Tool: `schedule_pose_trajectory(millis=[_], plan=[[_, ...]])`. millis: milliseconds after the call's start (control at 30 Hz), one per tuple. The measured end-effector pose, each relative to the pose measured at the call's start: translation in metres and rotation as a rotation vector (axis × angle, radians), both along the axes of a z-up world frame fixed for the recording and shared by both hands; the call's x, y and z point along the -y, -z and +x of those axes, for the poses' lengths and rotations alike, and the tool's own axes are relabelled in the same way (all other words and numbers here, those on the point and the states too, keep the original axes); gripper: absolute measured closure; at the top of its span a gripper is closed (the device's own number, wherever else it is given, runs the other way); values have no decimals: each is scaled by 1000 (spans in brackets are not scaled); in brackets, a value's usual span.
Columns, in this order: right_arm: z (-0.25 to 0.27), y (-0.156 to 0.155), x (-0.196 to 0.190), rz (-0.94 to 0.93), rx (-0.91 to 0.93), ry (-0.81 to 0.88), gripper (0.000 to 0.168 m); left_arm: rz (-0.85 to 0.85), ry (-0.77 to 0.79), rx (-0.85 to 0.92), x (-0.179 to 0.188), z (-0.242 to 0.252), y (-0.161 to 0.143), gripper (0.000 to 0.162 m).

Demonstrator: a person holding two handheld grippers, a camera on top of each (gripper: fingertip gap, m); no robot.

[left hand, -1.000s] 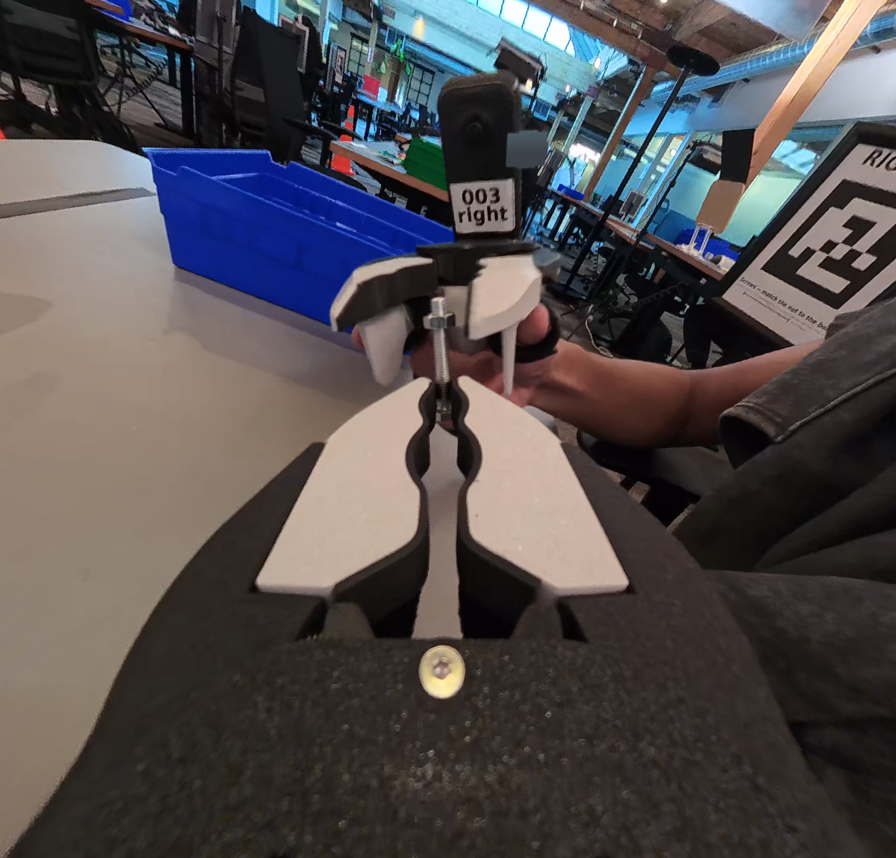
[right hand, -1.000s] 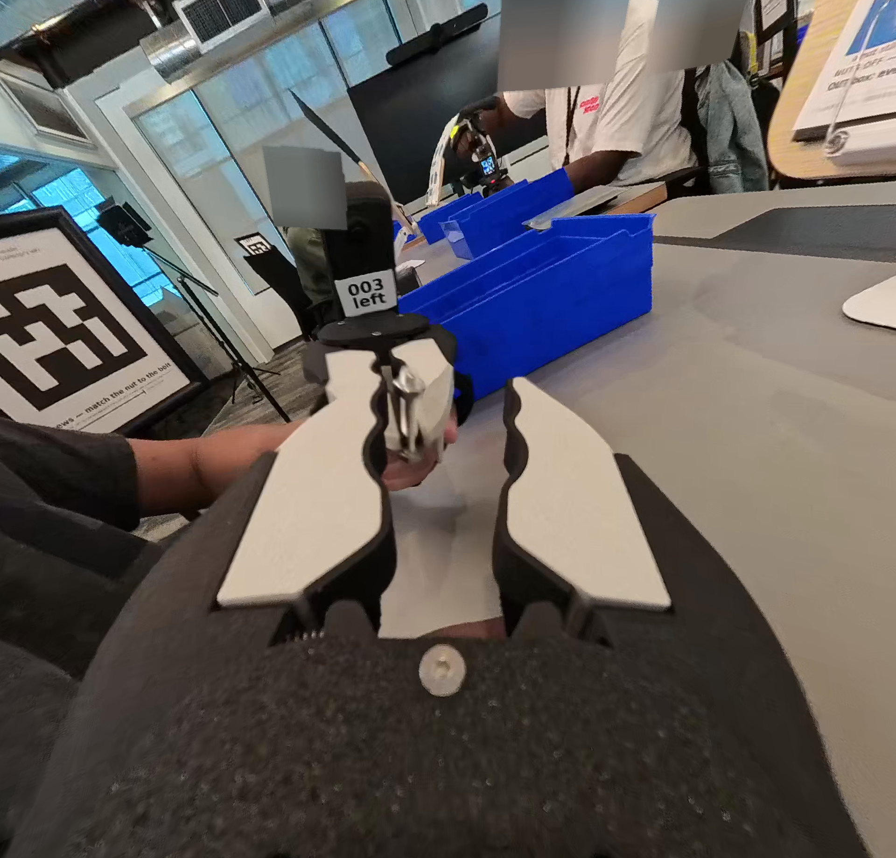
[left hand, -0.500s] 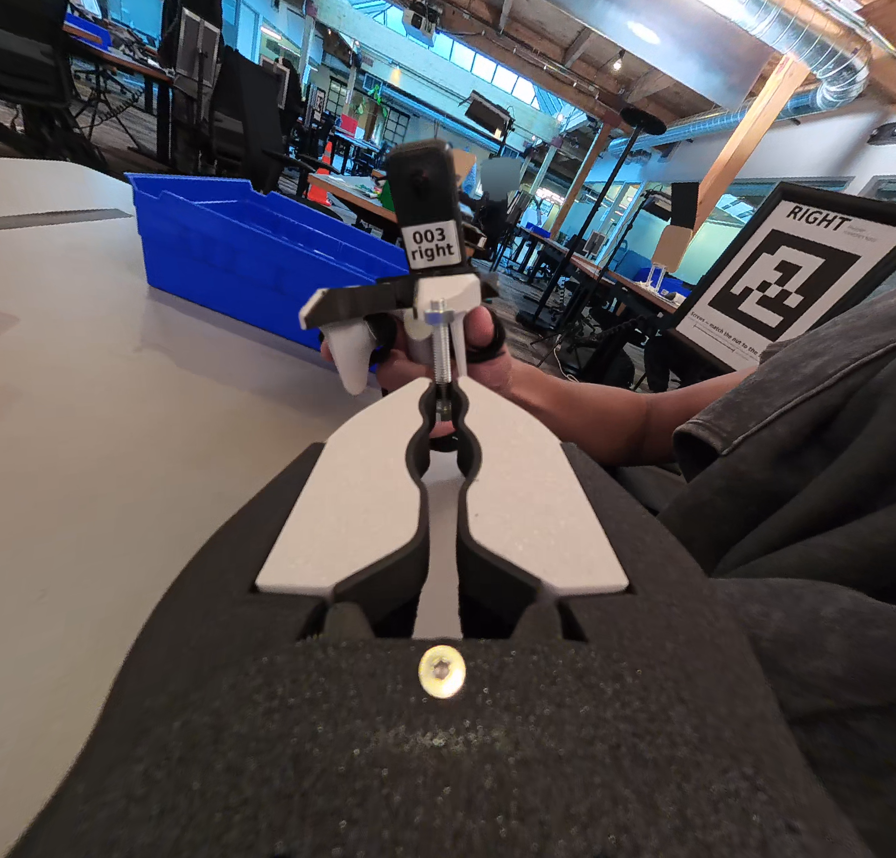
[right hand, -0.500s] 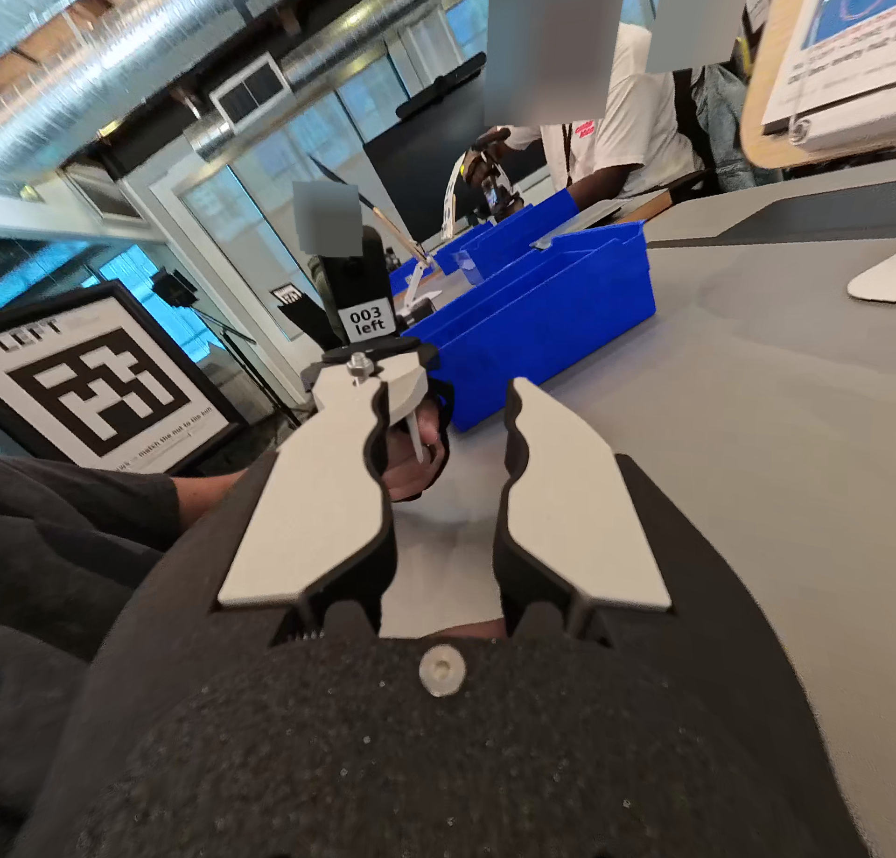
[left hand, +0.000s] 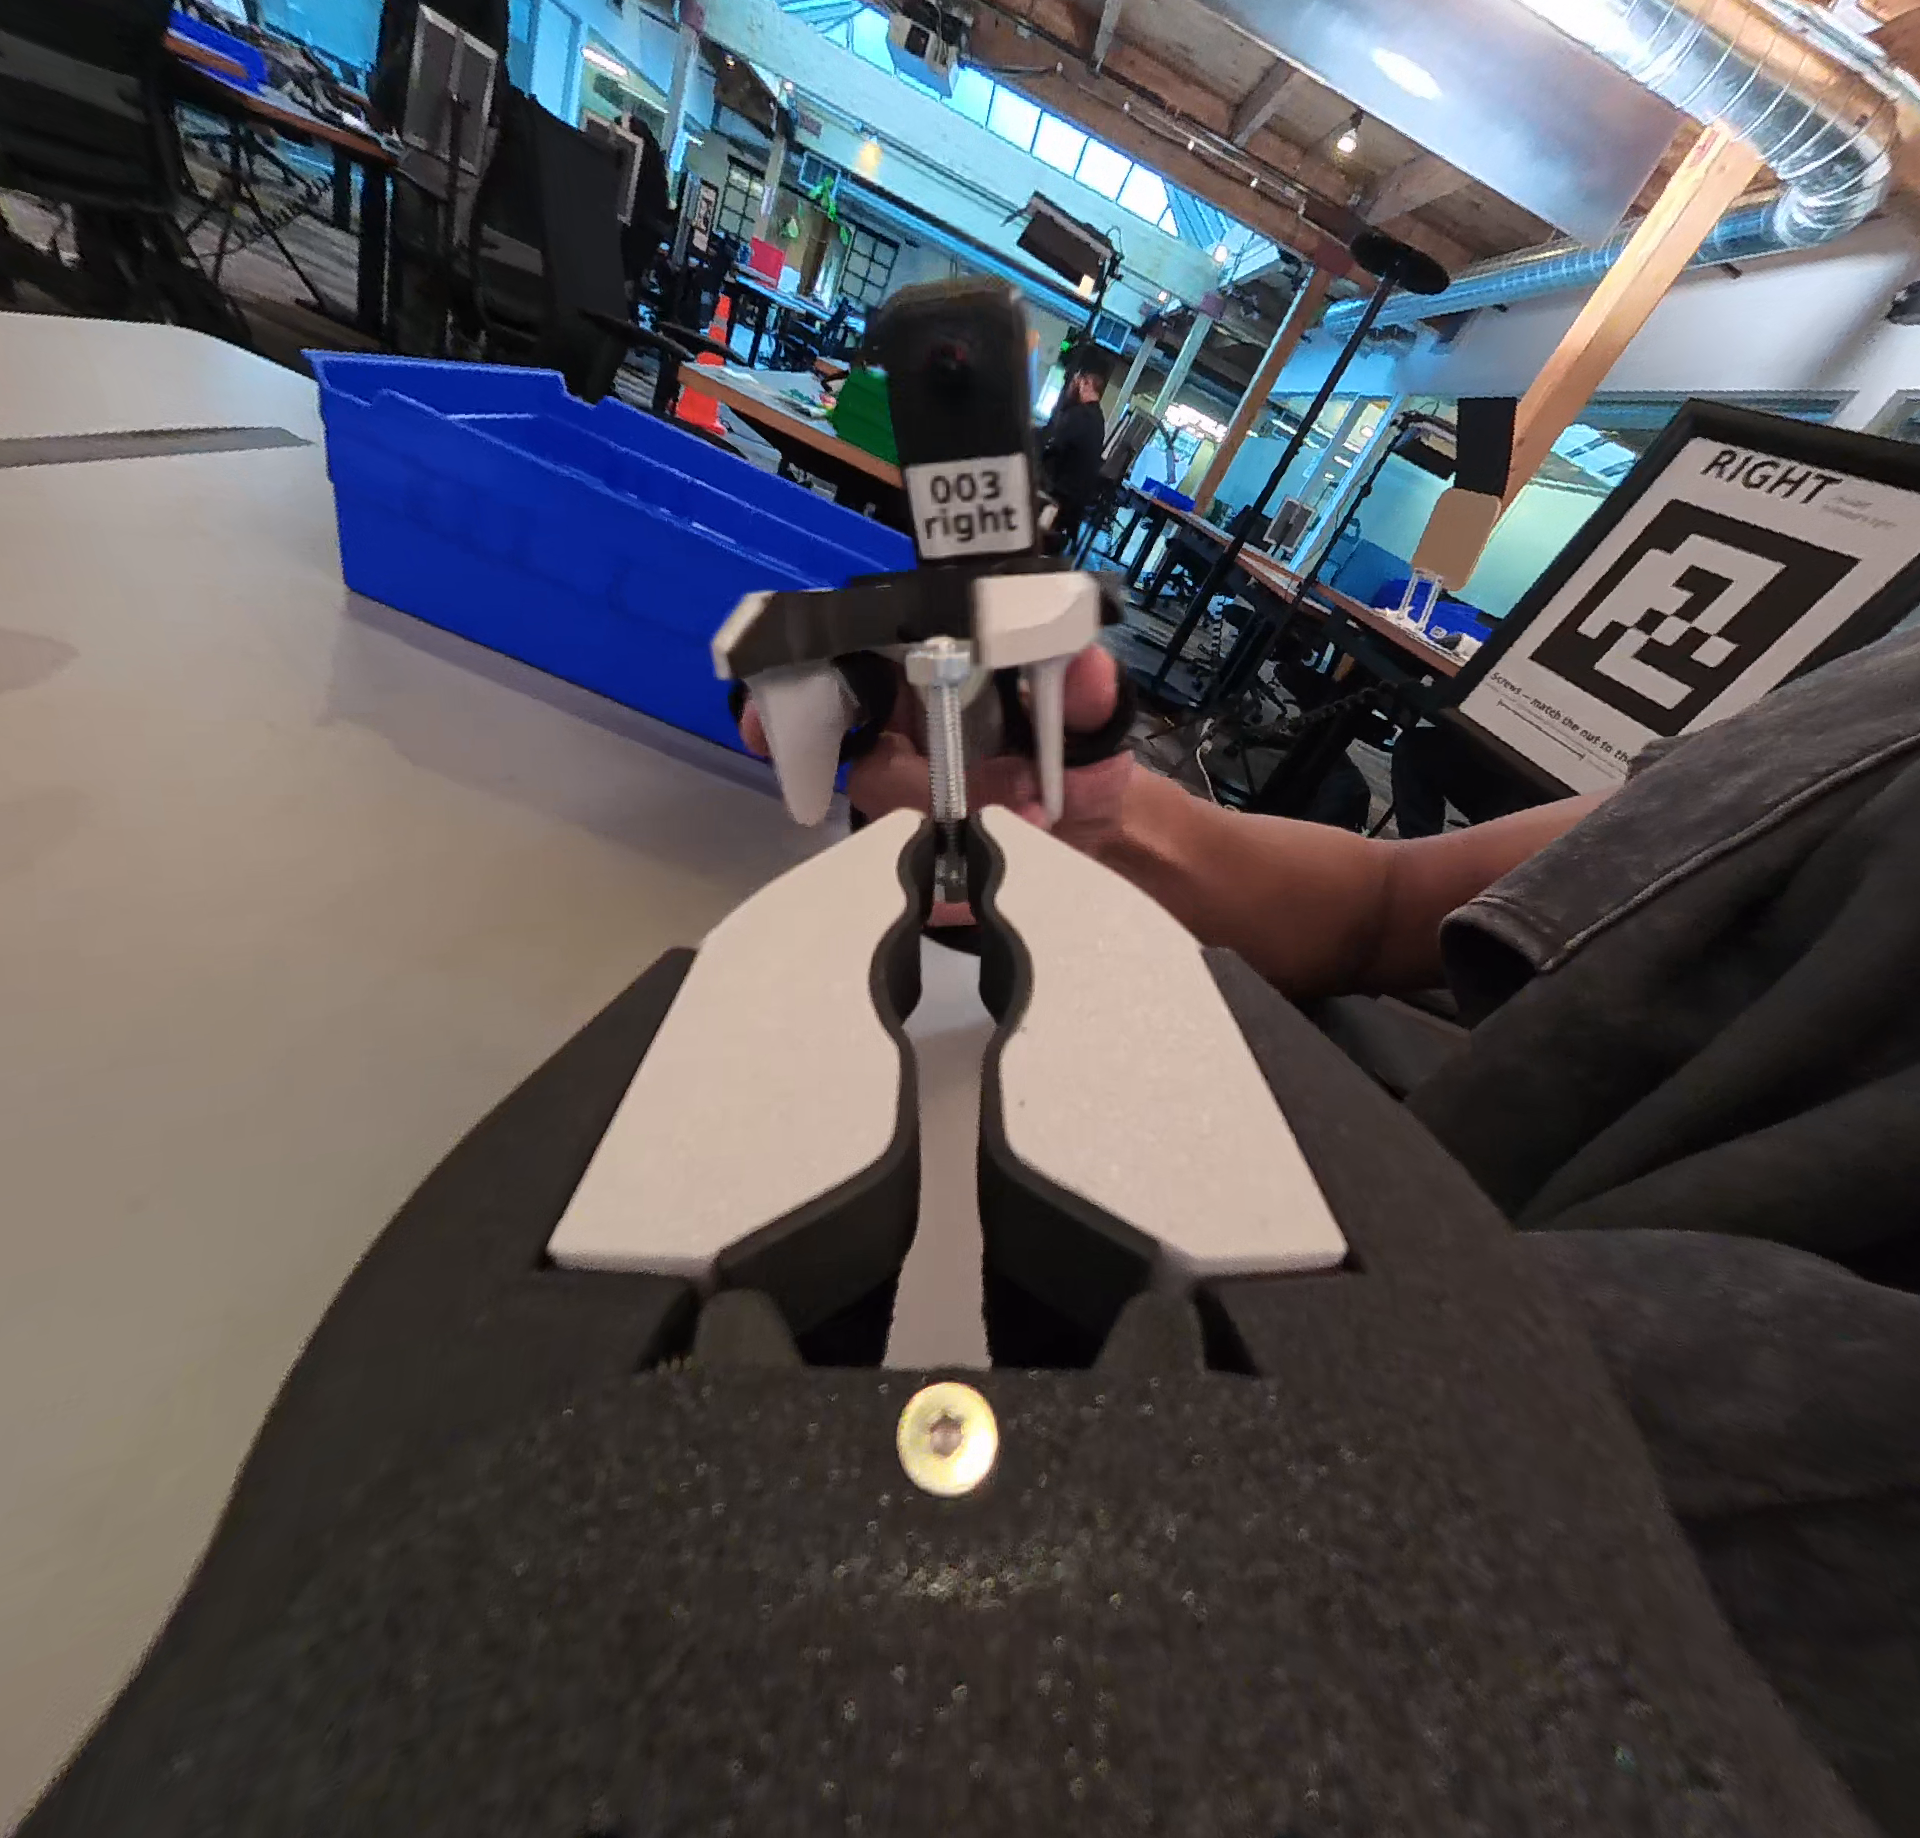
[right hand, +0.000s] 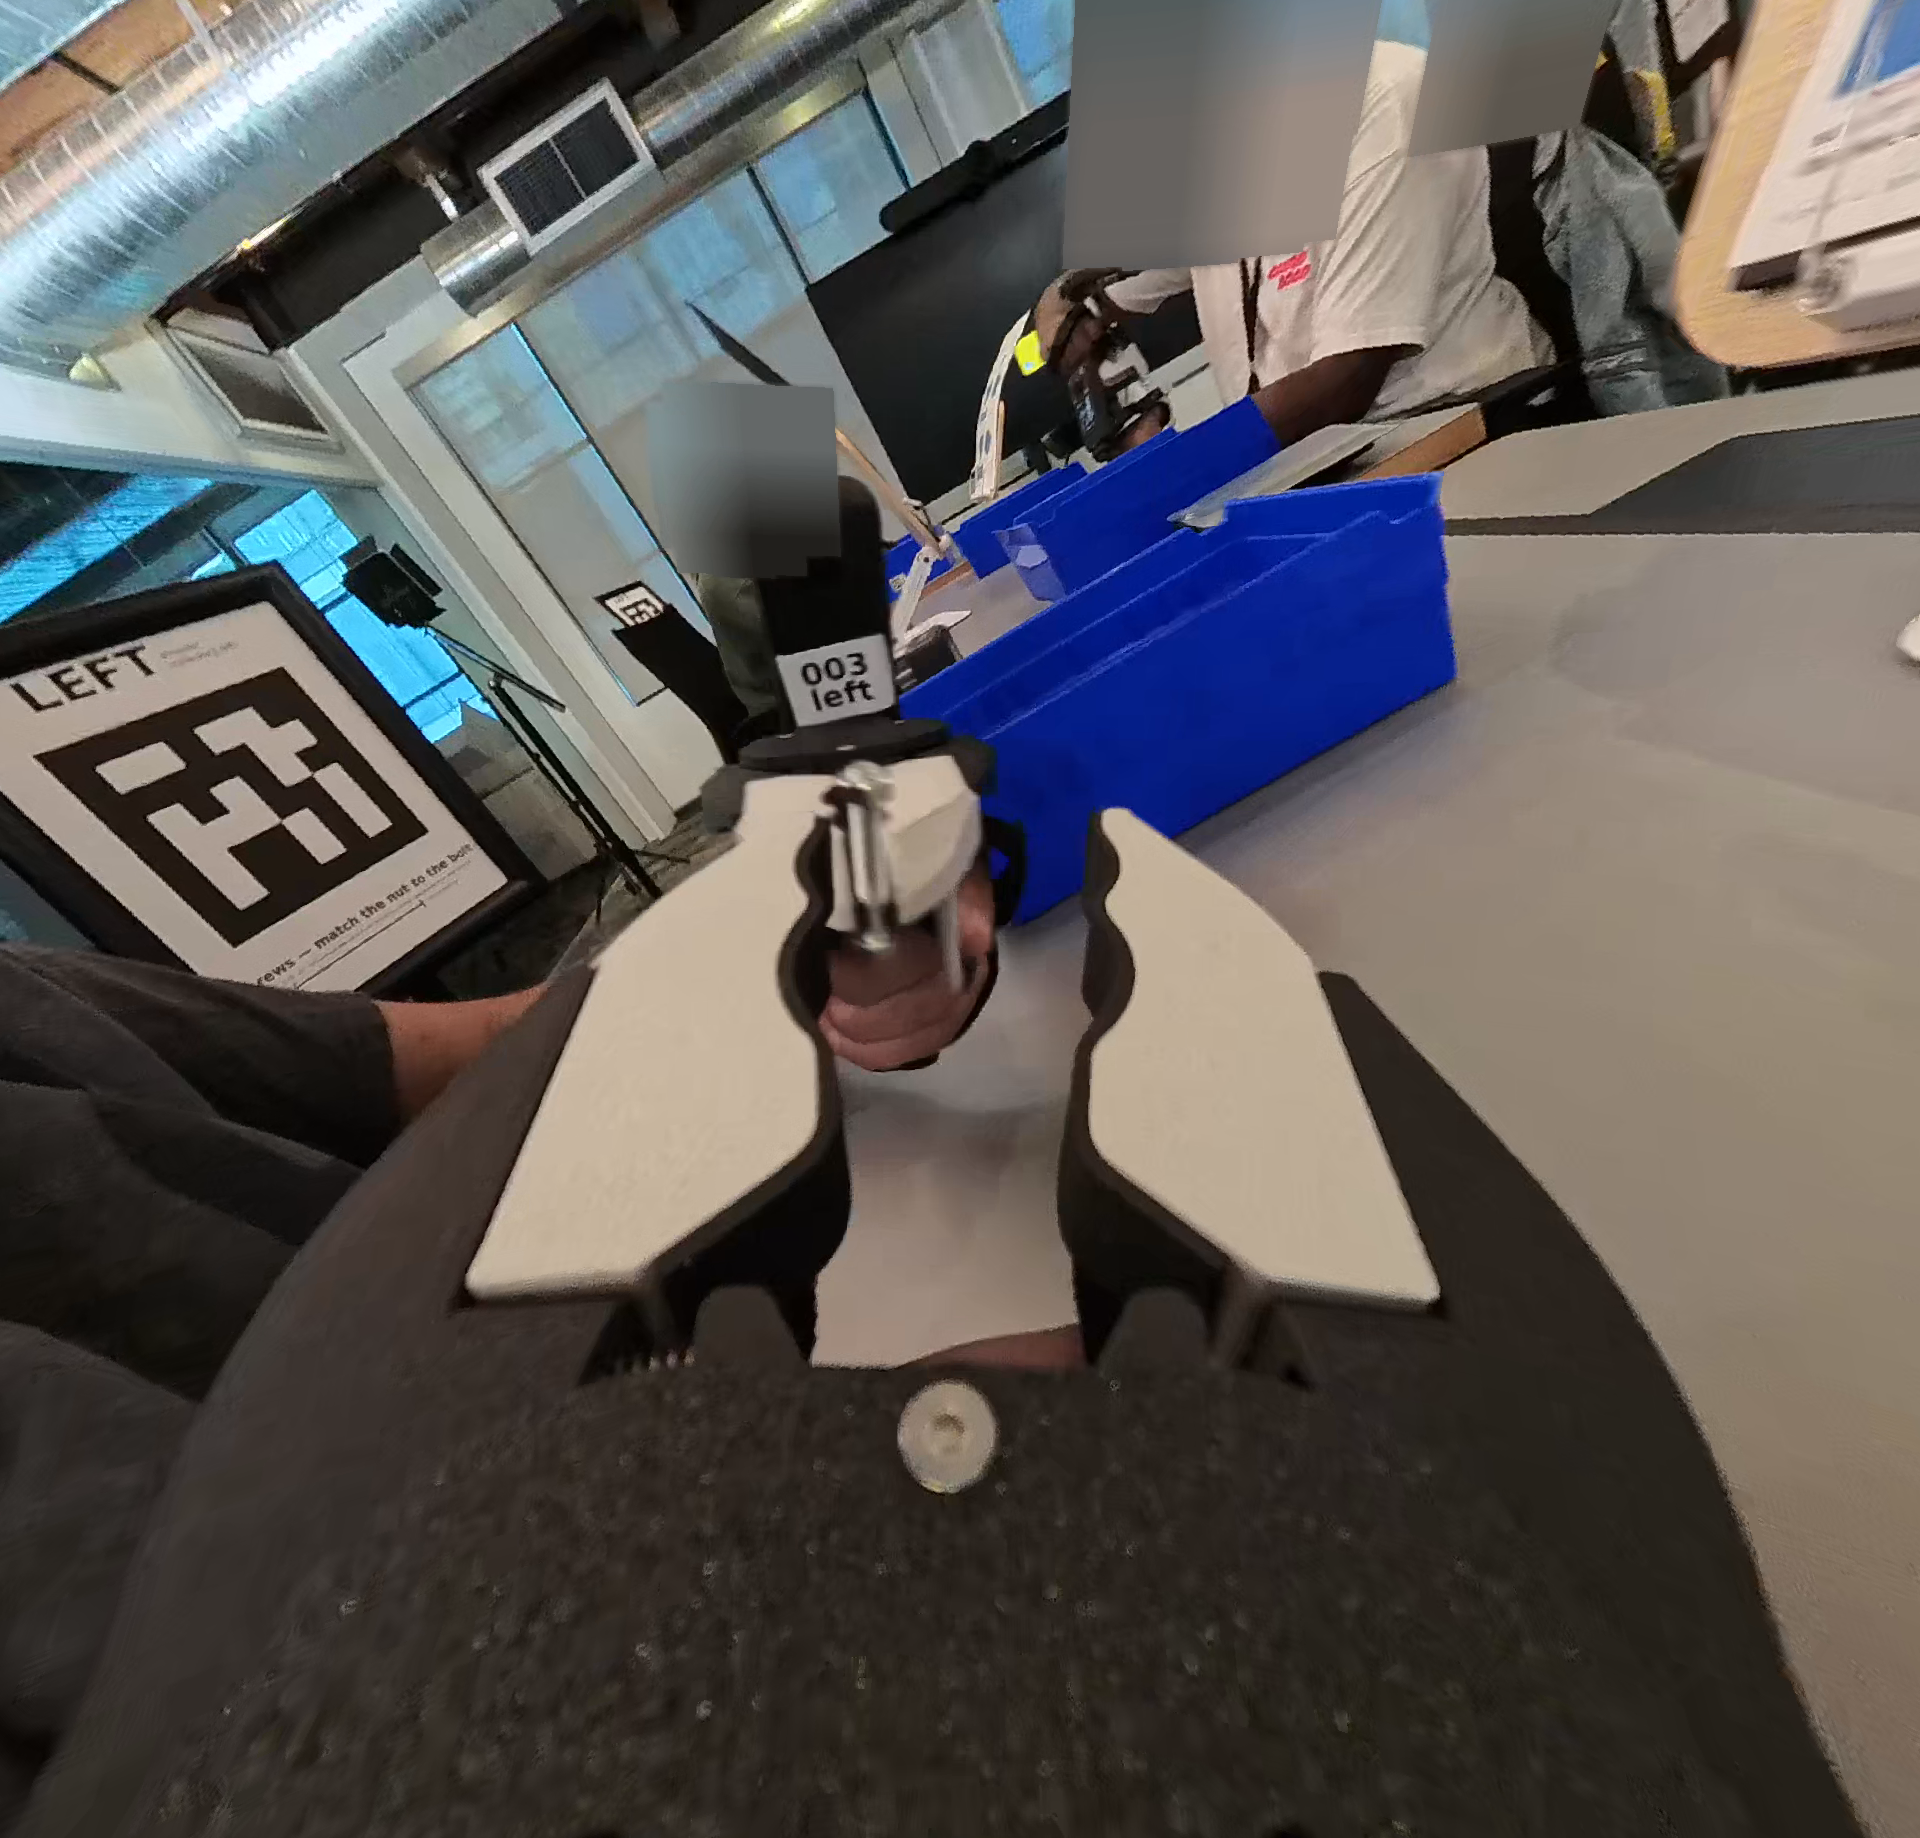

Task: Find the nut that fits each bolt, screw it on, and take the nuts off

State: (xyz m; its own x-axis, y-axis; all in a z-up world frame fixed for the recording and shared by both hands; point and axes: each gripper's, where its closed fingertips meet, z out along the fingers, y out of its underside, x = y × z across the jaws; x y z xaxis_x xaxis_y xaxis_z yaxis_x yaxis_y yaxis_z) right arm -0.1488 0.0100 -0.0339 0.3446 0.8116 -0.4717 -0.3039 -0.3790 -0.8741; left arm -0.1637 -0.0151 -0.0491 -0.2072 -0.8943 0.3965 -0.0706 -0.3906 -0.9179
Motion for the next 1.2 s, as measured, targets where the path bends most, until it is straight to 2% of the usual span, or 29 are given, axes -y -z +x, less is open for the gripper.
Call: schedule_pose_trajectory(millis=[133, 267, 333, 567, 733, 933, 1100, 1200], plan=[[-17, -9, 7, 36, 27, -31, 122, 13, 26, -10, 7, 4, 1, 157], [8, 2, -2, 16, 48, 45, 126, 4, 39, 26, 9, 0, -9, 157], [20, -3, -3, -6, -29, 51, 127, 22, 23, 9, 6, -1, -6, 157], [-14, -5, 7, 44, 63, 10, 125, 24, 42, -19, 11, 6, 1, 157], [19, 0, -2, -3, -1, 62, 126, 27, 17, 2, 7, -1, -5, 157], [-19, -7, 12, 55, 71, -5, 124, 40, 45, -28, 14, 8, 3, 157], [10, 3, 4, 9, 38, 45, 125, 34, 49, 4, 14, 3, -5, 157], [12, -2, 7, 16, 16, 41, 125, 26, 42, -10, 12, 3, 1, 157]])
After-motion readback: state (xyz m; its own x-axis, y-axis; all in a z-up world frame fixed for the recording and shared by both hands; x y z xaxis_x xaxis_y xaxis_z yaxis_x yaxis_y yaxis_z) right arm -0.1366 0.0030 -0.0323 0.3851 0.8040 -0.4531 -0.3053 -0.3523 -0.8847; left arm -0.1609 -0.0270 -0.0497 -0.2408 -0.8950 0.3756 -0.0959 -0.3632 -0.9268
